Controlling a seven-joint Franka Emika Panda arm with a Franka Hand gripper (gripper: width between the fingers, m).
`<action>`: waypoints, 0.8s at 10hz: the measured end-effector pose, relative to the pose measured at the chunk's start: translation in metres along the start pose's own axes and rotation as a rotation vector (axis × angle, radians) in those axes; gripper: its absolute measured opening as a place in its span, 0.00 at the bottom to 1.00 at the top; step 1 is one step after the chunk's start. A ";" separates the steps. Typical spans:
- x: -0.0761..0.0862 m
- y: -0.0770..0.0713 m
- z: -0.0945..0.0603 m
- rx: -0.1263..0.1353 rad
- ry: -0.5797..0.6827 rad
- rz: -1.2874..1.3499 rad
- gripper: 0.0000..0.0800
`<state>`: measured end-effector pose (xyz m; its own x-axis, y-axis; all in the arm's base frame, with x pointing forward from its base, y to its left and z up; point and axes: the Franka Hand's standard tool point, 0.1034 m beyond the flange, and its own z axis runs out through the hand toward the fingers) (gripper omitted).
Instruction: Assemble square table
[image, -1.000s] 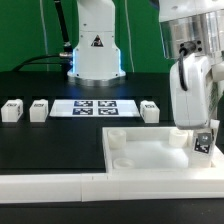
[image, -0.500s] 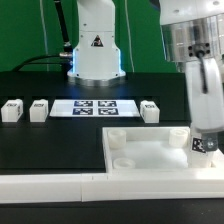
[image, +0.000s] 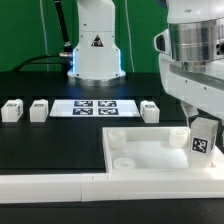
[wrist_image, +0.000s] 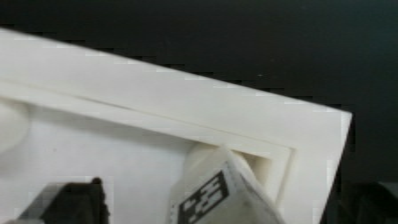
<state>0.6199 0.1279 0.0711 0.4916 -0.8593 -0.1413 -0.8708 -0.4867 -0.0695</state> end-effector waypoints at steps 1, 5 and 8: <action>0.002 -0.004 -0.005 -0.021 0.017 -0.142 0.81; 0.005 -0.006 -0.004 -0.014 0.043 -0.336 0.65; 0.006 -0.003 -0.003 -0.017 0.039 -0.157 0.37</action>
Offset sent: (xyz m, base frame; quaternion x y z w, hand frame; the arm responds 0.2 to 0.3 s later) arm 0.0000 0.0000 0.0000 0.0000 0.0000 -0.1296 0.9916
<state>0.6255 0.1236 0.0731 0.6216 -0.7780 -0.0914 -0.7834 -0.6175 -0.0707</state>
